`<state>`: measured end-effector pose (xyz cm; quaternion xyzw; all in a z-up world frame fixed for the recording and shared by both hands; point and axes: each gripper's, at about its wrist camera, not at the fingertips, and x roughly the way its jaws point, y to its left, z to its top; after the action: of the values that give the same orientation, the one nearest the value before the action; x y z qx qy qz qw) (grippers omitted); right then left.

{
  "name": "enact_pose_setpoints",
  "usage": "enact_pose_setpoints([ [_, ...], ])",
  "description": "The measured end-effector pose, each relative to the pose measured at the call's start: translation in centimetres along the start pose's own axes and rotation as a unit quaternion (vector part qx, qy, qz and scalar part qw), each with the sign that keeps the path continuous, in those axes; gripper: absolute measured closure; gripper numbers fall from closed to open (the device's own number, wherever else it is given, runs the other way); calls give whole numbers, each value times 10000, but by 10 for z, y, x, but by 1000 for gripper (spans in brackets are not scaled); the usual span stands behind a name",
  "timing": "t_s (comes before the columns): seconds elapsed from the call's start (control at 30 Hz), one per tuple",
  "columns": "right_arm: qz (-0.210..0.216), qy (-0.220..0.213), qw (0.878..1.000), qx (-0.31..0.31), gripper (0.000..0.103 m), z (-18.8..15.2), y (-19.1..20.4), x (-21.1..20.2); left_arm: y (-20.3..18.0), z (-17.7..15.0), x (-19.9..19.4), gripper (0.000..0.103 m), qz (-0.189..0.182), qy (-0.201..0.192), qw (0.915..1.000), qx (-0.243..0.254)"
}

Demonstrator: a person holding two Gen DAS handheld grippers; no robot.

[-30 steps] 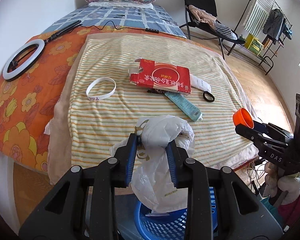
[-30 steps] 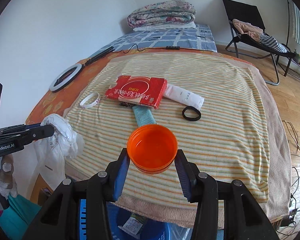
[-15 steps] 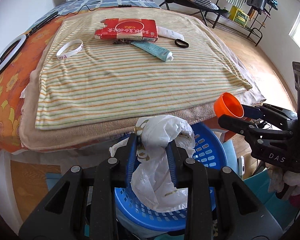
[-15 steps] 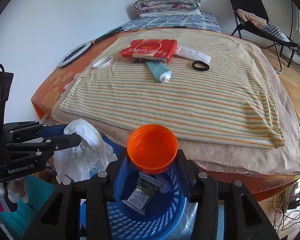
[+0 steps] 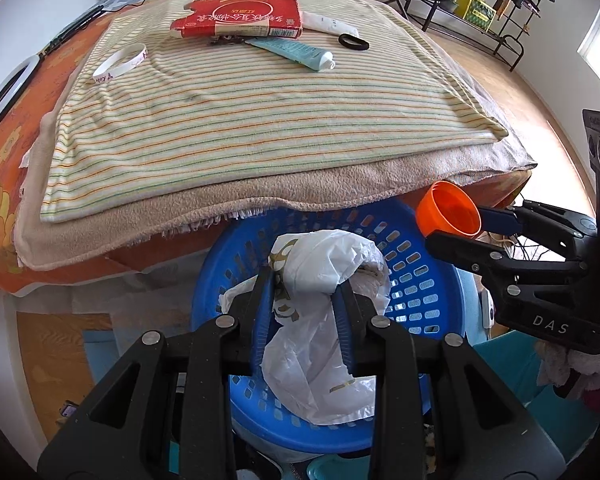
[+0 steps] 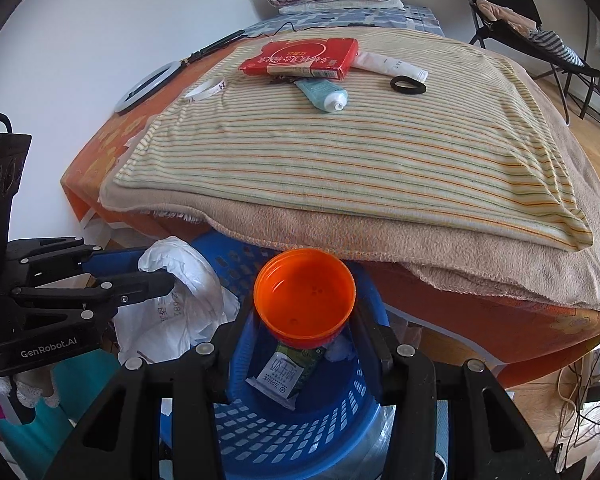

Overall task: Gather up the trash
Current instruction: 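Carry the bag and cap over the blue basket and open both tools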

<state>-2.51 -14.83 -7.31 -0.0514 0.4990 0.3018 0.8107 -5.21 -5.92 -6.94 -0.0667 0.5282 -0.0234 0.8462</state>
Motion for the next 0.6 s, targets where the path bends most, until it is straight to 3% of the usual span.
enact_pose_setpoints([
  [0.6, 27, 253, 9996, 83, 54, -8, -3, 16, 4, -5, 12, 72, 58, 215, 9997, -19],
])
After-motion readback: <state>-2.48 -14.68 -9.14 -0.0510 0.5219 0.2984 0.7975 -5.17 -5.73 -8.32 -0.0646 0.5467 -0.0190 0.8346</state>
